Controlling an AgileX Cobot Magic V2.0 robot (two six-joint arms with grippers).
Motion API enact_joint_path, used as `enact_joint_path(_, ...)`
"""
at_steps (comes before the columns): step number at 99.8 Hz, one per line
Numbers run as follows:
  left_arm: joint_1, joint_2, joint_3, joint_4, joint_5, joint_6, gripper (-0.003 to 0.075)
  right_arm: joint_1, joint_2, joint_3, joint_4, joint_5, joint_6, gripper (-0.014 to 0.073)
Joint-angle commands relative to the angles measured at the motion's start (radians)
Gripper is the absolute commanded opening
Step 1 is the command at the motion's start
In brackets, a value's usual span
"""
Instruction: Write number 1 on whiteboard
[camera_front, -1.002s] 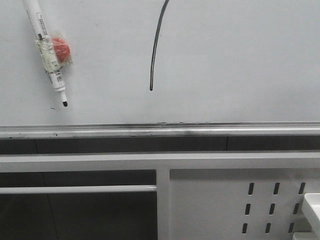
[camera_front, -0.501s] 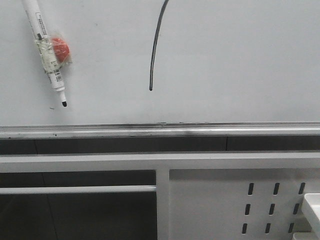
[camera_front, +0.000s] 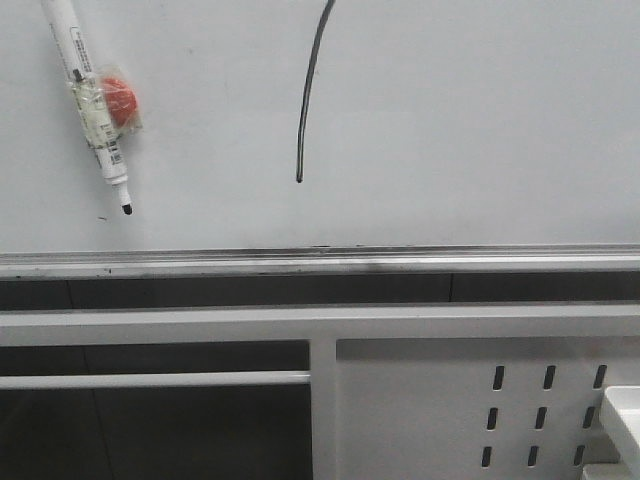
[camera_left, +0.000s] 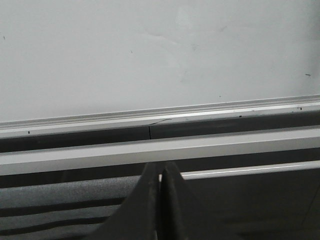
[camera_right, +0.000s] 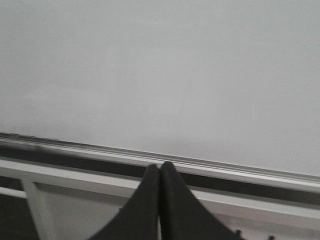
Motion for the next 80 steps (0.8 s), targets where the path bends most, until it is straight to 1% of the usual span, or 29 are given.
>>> enact_joint_path(1, -0.009, -0.022, 0.035, -0.002, -0.055, 0.0, -0.002, -0.068, -0.023, 0.013, -0.02, -0.021, 0.007, -0.0069)
enact_joint_path(14, -0.009, -0.022, 0.035, -0.002, -0.055, 0.0, -0.002, -0.155, -0.023, 0.013, -0.02, 0.056, 0.007, -0.0069)
enact_joint_path(29, -0.009, -0.022, 0.035, -0.002, -0.055, 0.0, -0.002, -0.19, -0.023, 0.013, -0.016, 0.173, 0.007, -0.0069)
enact_joint_path(38, -0.009, -0.022, 0.035, -0.002, -0.055, 0.0, -0.002, -0.203, -0.023, 0.013, -0.016, 0.173, 0.007, -0.0069)
enact_joint_path(80, -0.009, -0.022, 0.035, -0.002, -0.055, 0.0, -0.002, -0.203, -0.023, 0.013, -0.016, 0.169, 0.007, -0.0069)
